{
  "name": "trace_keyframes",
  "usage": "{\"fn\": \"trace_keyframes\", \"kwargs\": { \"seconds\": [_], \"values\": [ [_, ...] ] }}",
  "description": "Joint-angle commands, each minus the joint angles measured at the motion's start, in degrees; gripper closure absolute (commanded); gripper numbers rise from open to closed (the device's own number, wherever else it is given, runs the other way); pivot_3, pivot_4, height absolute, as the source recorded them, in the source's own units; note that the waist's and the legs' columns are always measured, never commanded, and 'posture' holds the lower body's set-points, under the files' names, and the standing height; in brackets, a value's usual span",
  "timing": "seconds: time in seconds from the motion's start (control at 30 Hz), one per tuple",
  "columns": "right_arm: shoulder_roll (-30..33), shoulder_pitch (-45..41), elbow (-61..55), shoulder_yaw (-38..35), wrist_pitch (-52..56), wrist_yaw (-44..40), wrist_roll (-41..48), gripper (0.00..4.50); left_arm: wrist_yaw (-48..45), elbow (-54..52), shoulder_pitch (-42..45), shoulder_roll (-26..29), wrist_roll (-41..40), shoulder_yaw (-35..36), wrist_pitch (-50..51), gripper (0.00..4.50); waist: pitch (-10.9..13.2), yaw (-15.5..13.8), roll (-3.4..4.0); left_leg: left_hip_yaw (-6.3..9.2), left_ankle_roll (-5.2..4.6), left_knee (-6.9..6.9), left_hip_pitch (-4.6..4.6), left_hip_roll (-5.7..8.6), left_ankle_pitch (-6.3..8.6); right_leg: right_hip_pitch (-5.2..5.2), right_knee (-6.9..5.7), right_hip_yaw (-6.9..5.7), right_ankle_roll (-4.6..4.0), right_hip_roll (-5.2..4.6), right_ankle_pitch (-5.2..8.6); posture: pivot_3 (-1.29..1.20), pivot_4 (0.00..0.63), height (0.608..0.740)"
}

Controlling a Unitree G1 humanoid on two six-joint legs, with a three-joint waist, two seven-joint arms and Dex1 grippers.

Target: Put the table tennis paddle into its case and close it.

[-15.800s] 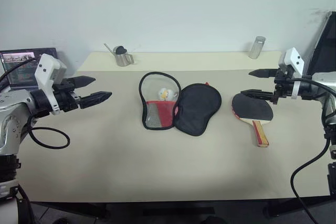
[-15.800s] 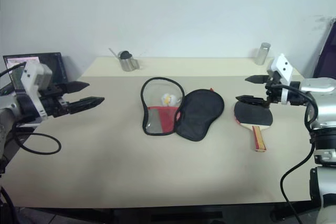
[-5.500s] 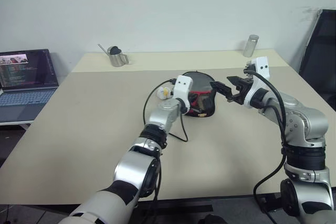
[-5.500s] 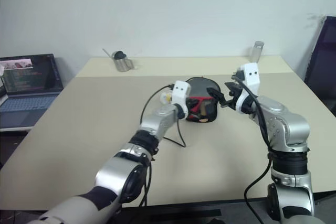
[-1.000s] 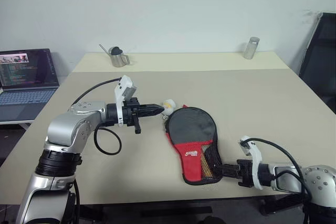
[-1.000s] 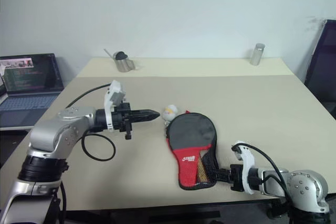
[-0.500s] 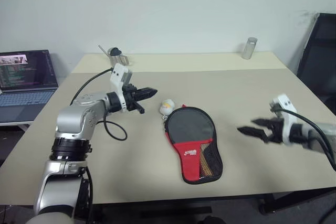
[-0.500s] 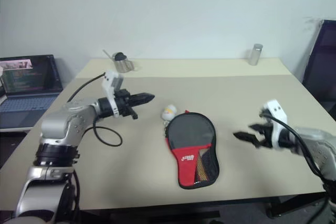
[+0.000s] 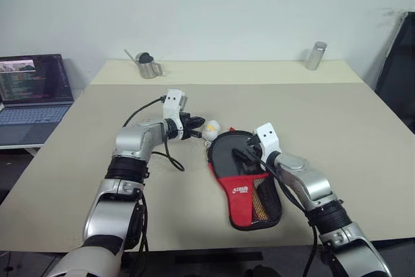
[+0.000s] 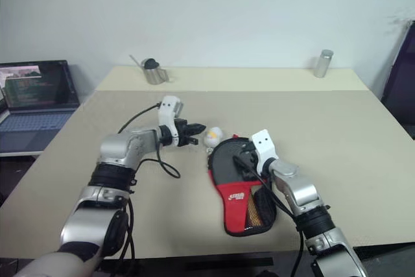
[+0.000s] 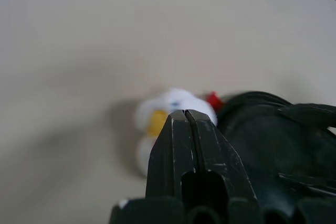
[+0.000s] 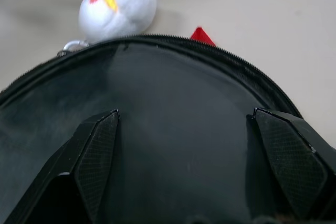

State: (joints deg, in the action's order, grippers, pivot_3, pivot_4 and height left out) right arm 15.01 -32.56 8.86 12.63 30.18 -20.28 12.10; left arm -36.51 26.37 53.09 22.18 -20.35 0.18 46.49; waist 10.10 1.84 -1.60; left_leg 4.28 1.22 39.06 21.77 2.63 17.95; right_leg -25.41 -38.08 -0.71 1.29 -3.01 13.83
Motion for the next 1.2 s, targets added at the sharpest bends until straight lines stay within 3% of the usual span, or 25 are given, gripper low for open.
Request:
{"fn": "trace_keyframes", "kwargs": {
  "seconds": [0.03, 0.13, 0.27, 0.4, 0.43, 0.53, 1.17, 1.2],
  "values": [
    [0.30, 2.78, -0.49, 2.32, 1.71, -1.73, -2.54, 0.04, -0.97, -3.91, -0.31, 0.46, -0.36, 0.28, 0.88, 4.50, -0.03, 0.09, 0.04, -0.01, 0.03, 0.00, -0.10, -0.03, -0.02, 0.06, -0.05, 0.02, 0.00, 0.03, 0.00, 0.00, 0.150, 0.740],
    [-0.69, 3.73, -0.38, 2.72, 1.59, -1.89, -3.68, 0.00, 1.01, -5.15, -0.59, 0.67, -0.11, 1.65, 2.16, 3.94, -0.05, 0.05, 0.03, -0.06, 0.04, -0.02, -0.57, -0.06, -0.03, 0.45, -0.20, 0.09, -0.03, 0.08, -0.01, 0.00, 0.150, 0.740],
    [-1.44, 4.24, -0.36, 2.46, 2.08, -2.28, -4.47, 0.00, 0.66, -8.32, -1.77, 2.37, 0.50, 0.80, 2.67, 2.54, -0.07, 0.07, 0.03, -0.02, 0.01, -0.09, -1.29, -0.10, -0.01, 1.23, -0.08, 0.09, -0.03, 0.15, -0.01, 0.00, 0.150, 0.740],
    [-1.69, 4.25, -0.09, 2.31, 2.25, -2.91, -5.38, 0.00, 1.28, -7.50, -1.76, 2.45, 1.14, 0.47, 2.70, 1.29, -0.15, 0.00, 0.01, -0.01, 0.02, -0.09, -1.34, -0.10, -0.02, 1.27, -0.10, 0.09, -0.03, 0.16, -0.01, 0.00, 0.150, 0.740],
    [-1.77, 4.08, 0.15, 2.20, 2.25, -3.05, -5.59, 0.00, 1.94, -6.18, -1.49, 2.27, 2.16, -0.17, 2.18, 0.79, -0.16, -0.01, 0.00, 0.00, 0.03, -0.08, -1.34, -0.10, -0.02, 1.27, -0.10, 0.09, -0.03, 0.16, -0.01, 0.00, 0.150, 0.740],
    [-1.95, 3.74, 0.57, 1.96, 2.32, -3.18, -6.00, 0.00, 3.37, -3.28, -0.64, 1.41, 4.02, -0.74, 1.43, 0.03, -0.25, -0.01, -0.01, -0.01, 0.03, -0.08, -1.34, -0.10, -0.02, 1.27, -0.10, 0.09, -0.03, 0.16, -0.01, 0.00, 0.150, 0.740],
    [-2.95, 4.26, -0.85, 1.51, 3.74, -4.06, -7.20, 0.00, 9.84, 38.55, 13.68, -9.63, 13.60, -0.19, -20.15, 0.03, -0.47, -0.03, -0.12, 0.00, 0.02, -0.09, -1.33, -0.10, -0.02, 1.27, -0.07, 0.04, -0.02, 0.16, -0.02, 0.00, 0.150, 0.740],
    [-2.92, 4.46, -1.05, 1.53, 3.87, -4.04, -7.28, 0.00, 10.68, 39.59, 14.41, -10.08, 13.55, 0.44, -21.23, 0.19, -0.49, -0.04, -0.12, 0.00, 0.02, -0.09, -1.33, -0.10, -0.02, 1.27, -0.08, 0.05, -0.02, 0.16, -0.02, 0.00, 0.150, 0.740]
  ]
}}
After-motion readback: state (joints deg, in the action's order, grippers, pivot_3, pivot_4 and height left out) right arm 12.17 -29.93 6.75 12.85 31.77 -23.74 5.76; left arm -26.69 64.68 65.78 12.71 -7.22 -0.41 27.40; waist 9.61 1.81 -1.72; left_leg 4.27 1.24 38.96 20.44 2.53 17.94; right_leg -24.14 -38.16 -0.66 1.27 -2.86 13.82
